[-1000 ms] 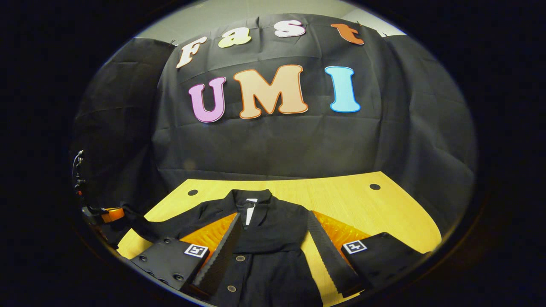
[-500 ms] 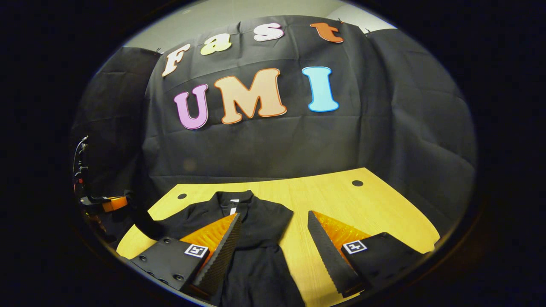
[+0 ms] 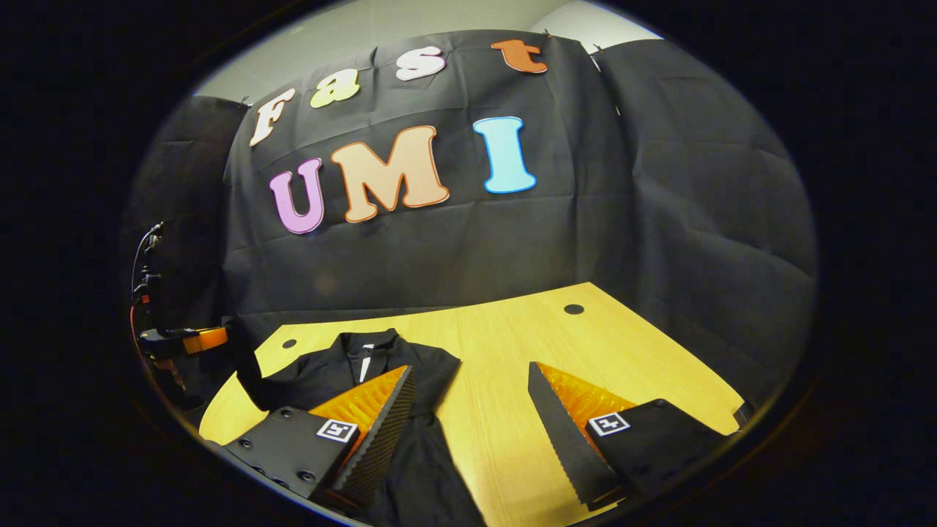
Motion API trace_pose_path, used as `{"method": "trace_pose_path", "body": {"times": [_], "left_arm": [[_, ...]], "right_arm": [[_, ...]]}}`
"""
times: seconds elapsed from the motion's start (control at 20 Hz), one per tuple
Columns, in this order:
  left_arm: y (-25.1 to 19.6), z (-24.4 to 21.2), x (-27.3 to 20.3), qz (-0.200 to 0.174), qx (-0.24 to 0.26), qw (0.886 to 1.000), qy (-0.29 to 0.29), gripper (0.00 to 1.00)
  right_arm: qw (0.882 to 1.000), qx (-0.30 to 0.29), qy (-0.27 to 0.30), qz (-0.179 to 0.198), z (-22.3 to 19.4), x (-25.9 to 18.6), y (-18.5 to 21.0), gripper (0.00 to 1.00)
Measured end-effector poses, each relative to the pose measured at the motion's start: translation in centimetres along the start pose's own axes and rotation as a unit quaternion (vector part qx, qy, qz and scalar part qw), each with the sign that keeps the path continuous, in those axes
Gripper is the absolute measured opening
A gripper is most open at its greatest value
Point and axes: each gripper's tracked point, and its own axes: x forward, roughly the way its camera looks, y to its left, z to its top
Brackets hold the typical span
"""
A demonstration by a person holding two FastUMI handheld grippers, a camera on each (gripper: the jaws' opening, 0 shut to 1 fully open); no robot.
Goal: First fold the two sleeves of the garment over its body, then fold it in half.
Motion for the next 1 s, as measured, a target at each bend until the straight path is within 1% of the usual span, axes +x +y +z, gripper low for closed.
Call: {"method": "trace_pose_path", "body": {"times": [0.45, 0.65, 1.0], "left_arm": [[-7.5, 0.7, 3.0, -0.05, 0.029, 0.998, 0.005, 0.0], [-11.3, -0.2, 4.5, -0.071, 0.034, 0.997, 0.025, 0.0], [-16.3, -2.9, 6.5, -0.101, 0.047, 0.991, 0.072, 0.0]], "right_arm": [[0.999, 0.024, -0.002, -0.037, -0.6, -2.2, -5.8, 0.98], [0.998, 0.03, 0.001, -0.049, -1.0, -2.8, -7.9, 0.98], [0.997, 0.036, 0.01, -0.064, -1.7, -3.2, -9.9, 0.99]]}}
